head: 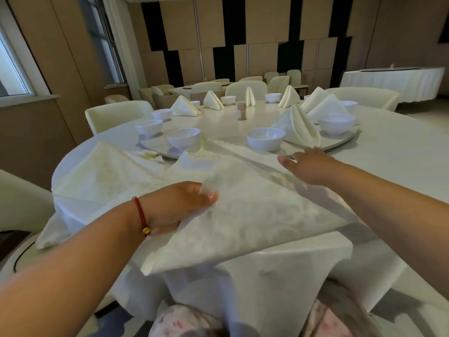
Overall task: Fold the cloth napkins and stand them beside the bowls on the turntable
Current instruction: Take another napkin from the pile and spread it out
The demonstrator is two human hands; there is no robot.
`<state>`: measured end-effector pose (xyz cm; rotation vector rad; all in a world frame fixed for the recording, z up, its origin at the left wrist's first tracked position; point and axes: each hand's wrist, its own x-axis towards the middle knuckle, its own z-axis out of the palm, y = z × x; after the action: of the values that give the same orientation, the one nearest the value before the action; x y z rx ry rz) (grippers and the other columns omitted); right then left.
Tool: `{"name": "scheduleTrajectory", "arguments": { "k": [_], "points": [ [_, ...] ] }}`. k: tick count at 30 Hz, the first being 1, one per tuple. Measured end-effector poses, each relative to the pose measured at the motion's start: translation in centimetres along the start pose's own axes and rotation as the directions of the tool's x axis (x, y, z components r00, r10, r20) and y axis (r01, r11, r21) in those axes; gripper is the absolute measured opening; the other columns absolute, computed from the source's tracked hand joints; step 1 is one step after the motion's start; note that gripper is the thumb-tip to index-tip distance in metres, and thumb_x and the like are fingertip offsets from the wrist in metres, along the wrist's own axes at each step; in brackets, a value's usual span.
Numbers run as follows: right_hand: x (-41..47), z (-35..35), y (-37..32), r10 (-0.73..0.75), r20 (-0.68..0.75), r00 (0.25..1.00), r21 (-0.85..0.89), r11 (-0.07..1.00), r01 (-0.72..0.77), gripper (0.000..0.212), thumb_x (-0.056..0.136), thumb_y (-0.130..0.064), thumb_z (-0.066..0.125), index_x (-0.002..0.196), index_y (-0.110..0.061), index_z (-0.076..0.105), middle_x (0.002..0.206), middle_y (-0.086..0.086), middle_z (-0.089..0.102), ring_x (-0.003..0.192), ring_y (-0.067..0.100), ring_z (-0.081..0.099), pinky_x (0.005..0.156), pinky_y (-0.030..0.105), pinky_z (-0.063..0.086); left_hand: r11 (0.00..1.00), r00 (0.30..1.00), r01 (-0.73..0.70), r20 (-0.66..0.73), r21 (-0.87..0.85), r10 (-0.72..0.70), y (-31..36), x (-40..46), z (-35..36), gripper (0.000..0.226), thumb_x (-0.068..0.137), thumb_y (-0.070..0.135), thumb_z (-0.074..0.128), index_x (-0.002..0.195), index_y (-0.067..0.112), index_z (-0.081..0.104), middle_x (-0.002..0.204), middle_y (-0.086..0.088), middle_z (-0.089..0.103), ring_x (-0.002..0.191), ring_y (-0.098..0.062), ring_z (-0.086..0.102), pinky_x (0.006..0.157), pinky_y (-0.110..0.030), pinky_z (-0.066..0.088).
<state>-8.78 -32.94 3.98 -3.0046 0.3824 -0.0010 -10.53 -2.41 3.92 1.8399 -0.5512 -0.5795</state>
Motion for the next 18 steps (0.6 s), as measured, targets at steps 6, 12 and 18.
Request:
{"name": "scheduleTrajectory", "arguments": {
  "k": [6, 12, 18],
  "points": [
    [-3.9, -0.3, -2.4, -0.287, 0.065, 0.956, 0.422, 0.876, 0.234, 0.062, 0.092, -0.065, 0.032, 0.109, -0.015, 0.065, 0.107, -0.003, 0.063, 0.103, 0.02, 0.056, 0.092, 0.034, 0.041, 0.839, 0.932, 0.195, -0.363, 0.507, 0.003, -0.4, 2.0, -0.5, 0.039, 0.095, 0.031, 0.051, 0.062, 0.017, 0.038, 0.055, 0.0, 0.04, 0.049, -0.013, 0.034, 0.054, -0.026, 0.032],
    [-5.8, 0.6, -1.3, -0.446, 0.143, 0.883, 0.437, 0.829, 0.348, 0.023, 0.078, -0.031, 0.076, 0.095, -0.028, 0.06, 0.088, -0.01, 0.07, 0.086, 0.012, 0.064, 0.079, 0.028, 0.05, 0.885, 0.941, 0.199, -0.333, 0.422, -0.053, 0.0, 2.3, 0.1, 0.033, 0.097, 0.034, 0.046, 0.072, 0.013, 0.051, 0.064, -0.006, 0.05, 0.058, -0.02, 0.044, 0.061, -0.029, 0.037],
    [-6.7, 0.6, -0.9, -0.377, 0.317, 0.871, 0.411, 0.882, 0.232, 0.03, 0.081, -0.048, 0.069, 0.087, -0.02, 0.061, 0.074, -0.004, 0.059, 0.067, 0.013, 0.049, 0.069, 0.026, 0.038, 0.917, 0.977, 0.183, -0.17, 0.354, -0.129, 1.1, 1.3, 1.4, 0.055, 0.071, 0.059, 0.053, 0.081, 0.005, 0.058, 0.082, -0.011, 0.06, 0.077, -0.028, 0.053, 0.091, -0.048, 0.046]
  ]
}}
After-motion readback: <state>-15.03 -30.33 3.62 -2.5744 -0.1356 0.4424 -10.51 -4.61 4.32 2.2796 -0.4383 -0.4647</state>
